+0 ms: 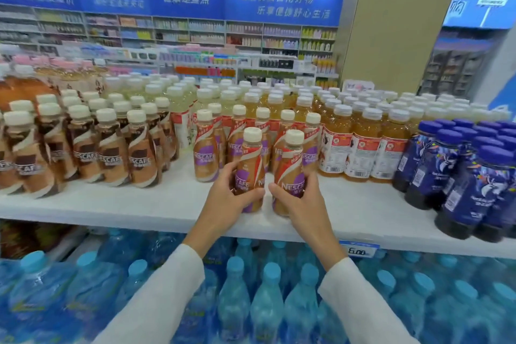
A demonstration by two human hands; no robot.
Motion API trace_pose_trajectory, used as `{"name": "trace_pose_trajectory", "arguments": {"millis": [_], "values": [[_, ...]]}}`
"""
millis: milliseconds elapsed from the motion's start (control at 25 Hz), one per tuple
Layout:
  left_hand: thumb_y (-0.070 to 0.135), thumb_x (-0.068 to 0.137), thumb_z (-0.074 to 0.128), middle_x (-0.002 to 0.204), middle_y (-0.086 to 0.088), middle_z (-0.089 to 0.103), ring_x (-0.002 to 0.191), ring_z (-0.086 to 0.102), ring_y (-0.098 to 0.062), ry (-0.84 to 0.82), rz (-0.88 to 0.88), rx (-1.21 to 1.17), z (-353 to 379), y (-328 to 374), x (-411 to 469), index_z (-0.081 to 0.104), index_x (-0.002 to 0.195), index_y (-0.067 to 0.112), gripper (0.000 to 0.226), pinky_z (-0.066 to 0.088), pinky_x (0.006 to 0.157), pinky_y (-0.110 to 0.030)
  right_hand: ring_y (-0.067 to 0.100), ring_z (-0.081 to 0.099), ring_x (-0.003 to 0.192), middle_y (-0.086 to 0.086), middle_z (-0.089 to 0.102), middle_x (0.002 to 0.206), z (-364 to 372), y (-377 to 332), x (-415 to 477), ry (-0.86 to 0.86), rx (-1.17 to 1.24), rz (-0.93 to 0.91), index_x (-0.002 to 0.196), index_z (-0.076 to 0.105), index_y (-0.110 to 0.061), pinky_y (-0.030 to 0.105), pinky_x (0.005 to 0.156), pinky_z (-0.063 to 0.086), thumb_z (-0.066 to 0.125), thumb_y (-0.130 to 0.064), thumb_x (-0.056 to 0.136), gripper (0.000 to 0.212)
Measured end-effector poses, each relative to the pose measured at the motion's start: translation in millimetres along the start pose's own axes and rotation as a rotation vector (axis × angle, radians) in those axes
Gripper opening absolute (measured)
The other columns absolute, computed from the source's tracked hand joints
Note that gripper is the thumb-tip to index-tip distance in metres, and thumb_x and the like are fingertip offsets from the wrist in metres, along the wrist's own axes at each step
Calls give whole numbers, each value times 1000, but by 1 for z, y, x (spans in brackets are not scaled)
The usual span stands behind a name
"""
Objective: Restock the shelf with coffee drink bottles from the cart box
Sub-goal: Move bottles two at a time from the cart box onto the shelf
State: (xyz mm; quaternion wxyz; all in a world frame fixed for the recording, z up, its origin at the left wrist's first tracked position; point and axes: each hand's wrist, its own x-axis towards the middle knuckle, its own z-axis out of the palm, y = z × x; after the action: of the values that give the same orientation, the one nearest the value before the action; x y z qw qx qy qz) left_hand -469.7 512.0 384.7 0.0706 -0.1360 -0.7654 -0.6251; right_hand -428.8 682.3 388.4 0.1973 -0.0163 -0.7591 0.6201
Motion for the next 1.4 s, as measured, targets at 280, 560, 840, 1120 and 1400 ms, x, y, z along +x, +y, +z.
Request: {"name": "trace_pose_trajectory", "arguments": {"millis": [280, 560, 840, 1120, 1400], "values": [[44, 66, 93, 122, 25, 48, 107, 57, 9, 78, 25, 167, 6, -6, -13, 34, 138, 42, 94, 44, 71, -3, -7, 60, 107, -27, 60, 120, -7, 5, -8, -19, -8, 10, 130, 39, -43, 13, 79, 50, 84, -50, 77, 70], [44, 69, 92, 111, 18, 57, 94, 61, -1, 123, -44, 196, 8, -10, -12, 41, 118, 36, 71, 42, 70, -9, -19, 59, 99, -33, 62, 113, -9, 14, -14, 9, -34, 1, 115, 48, -53, 2, 71, 49, 84, -37, 80, 53], [26, 81, 86, 135, 16, 55, 116, 57, 0, -118, -15, 89, 0, -7, -13, 38, 142, 36, 79, 48, 90, -17, -16, 61, 101, -33, 63, 113, -11, 16, -15, 14, -30, -21, 122, 49, -48, 7, 75, 51, 82, -36, 82, 53], [23, 78, 89, 131, 4, 64, 116, 63, -14, 20, -32, 39, 9, 0, -15, 47, 133, 29, 69, 55, 101, -36, -21, 58, 100, -33, 61, 114, -11, 15, -16, 14, -40, -28, 124, 47, -46, 2, 73, 49, 82, -39, 83, 55], [34, 78, 87, 126, 18, 60, 105, 61, 2, 41, 11, 62, 13, 1, -25, 47, 137, 34, 71, 49, 84, -10, -19, 59, 103, -37, 61, 112, -9, 14, -25, 35, -43, -57, 126, 46, -47, 3, 78, 48, 84, -41, 79, 61]]}}
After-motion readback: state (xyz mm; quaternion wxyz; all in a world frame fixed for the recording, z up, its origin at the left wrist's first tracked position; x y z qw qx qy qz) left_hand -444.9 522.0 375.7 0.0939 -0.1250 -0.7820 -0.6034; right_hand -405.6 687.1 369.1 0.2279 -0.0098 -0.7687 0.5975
